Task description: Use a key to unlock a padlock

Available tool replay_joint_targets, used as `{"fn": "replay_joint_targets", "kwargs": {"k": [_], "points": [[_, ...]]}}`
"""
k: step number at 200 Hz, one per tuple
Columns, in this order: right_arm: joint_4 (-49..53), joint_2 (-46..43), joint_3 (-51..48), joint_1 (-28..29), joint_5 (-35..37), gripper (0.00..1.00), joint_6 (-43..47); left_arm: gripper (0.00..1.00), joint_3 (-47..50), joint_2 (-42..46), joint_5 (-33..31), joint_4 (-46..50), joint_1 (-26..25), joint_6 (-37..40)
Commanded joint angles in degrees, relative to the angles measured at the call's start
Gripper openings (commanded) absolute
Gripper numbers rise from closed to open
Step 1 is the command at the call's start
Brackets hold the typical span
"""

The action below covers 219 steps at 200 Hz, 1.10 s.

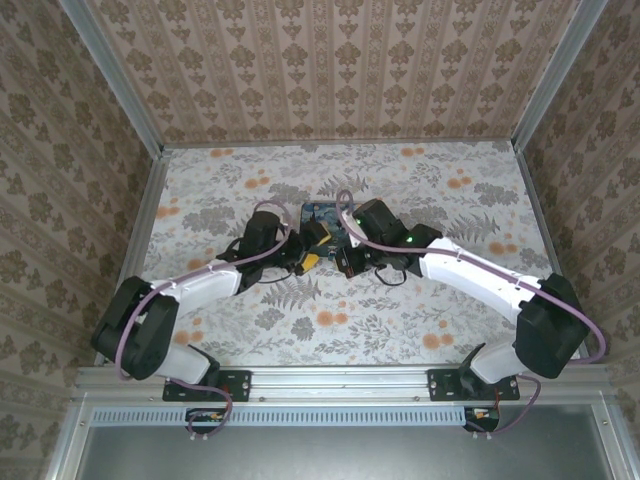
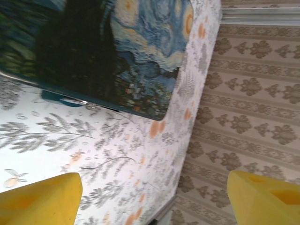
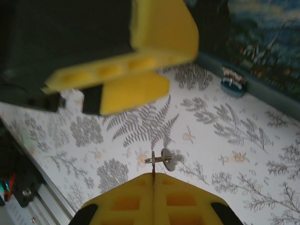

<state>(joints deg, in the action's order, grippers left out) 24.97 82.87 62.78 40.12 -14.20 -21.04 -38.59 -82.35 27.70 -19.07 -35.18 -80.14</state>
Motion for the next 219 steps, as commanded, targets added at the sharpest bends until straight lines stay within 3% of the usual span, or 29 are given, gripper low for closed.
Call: {"fn": "replay_joint_targets", "kwargs": {"k": [1, 113, 219], "points": [[-2.2, -1.2, 3.2, -0.4, -0.2, 0.00, -1.8, 0.81, 1.0, -1.9, 1.6, -7.7, -0.8, -7.1], [-5.7, 2.5, 6.3, -0.4, -0.9, 0.00, -3.3, 0.73, 1.3, -4.4, 0.3, -22.2, -2.3, -18.8], [-7.1, 1.6, 3.2, -1.9, -0.1, 0.00, -3.6, 0.59, 2.4, -4.9, -0.9, -23.5, -2.6, -19.0]]}}
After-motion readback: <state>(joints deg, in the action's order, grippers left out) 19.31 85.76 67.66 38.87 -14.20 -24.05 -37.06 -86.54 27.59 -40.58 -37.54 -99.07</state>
